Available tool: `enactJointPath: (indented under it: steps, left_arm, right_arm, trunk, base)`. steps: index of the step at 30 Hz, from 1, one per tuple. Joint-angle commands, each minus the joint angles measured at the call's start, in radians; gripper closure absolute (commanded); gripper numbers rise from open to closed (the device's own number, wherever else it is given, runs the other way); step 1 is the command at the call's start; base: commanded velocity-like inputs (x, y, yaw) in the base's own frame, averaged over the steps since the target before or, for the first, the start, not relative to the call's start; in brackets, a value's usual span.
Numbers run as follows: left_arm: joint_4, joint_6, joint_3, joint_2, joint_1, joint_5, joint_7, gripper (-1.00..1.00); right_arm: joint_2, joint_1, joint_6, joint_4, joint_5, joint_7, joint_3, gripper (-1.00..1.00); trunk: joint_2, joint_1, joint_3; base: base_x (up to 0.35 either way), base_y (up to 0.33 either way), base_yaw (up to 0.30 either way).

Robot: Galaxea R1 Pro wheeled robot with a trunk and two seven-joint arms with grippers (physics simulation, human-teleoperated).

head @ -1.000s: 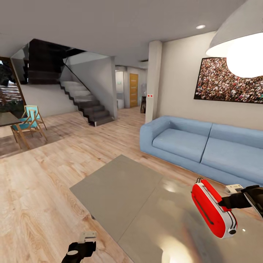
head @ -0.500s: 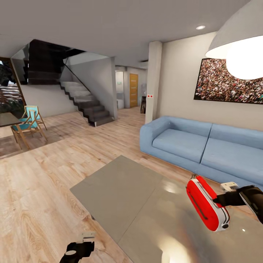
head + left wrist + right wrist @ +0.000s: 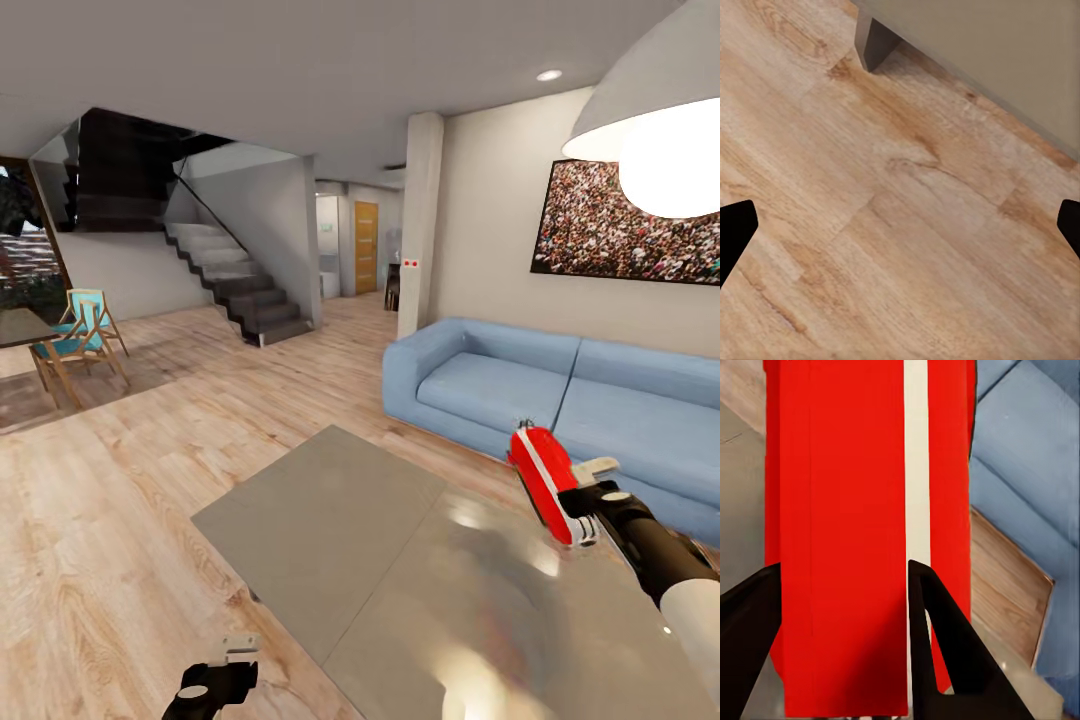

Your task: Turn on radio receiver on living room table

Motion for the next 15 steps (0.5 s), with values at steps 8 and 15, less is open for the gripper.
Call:
enactJointPath:
  steps: [8, 15]
  left_arm:
    - [0.0, 0.0, 0.0, -0.003, 0.0, -0.001, 0.0, -1.0]
    - [0.0, 0.0, 0.0, -0.003, 0.0, -0.001, 0.0, -1.0]
  right_arm:
    - [0.081, 0.0, -0.048, -0.059, 0.003, -0.284, 0.004, 1.0]
    - [0.151, 0.0, -0.058, -0.109, 0.051, -0.724, 0.141, 1.0]
  trunk:
    - [0.0, 0.0, 0.0]
    - [0.0, 0.0, 0.0]
  base:
    - [0.0, 0.0, 0.0]
    - [0.0, 0.0, 0.0]
